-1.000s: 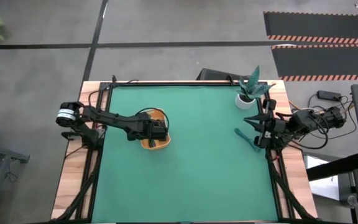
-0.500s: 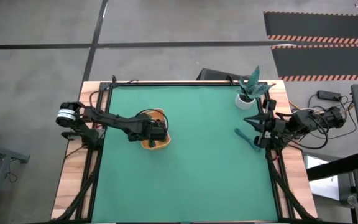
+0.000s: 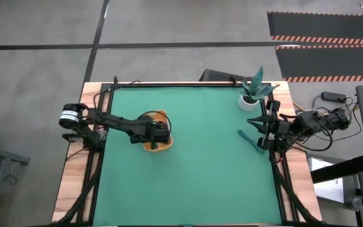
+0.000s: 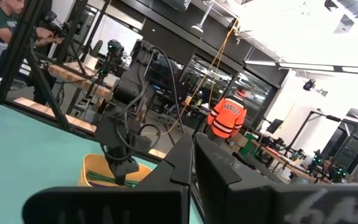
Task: Pick and place USB-C Cables
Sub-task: Put the green USB cable into the orange bin
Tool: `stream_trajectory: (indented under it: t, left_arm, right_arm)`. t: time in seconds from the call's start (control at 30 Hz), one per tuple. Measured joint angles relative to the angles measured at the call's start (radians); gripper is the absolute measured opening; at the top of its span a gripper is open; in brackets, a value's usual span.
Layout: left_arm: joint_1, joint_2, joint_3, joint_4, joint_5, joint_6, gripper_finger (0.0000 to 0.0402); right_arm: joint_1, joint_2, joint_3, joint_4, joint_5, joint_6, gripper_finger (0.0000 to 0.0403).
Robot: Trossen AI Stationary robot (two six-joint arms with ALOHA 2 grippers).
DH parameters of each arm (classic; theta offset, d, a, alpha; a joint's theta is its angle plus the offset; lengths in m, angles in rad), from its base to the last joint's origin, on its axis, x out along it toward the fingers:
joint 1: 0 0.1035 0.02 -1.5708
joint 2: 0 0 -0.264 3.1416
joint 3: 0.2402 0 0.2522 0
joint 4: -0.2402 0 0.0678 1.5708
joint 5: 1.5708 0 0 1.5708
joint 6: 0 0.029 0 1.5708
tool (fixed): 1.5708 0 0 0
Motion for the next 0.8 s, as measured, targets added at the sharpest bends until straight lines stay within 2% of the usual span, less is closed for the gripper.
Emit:
stream_trajectory:
  t: [0.8]
  left_arm:
    - [0.035,0.012,0.000,0.031,-0.012,0.000,0.0020]
  right_arm:
    - [0.000,0.000,0.000,0.000,0.000,0.000,0.0009]
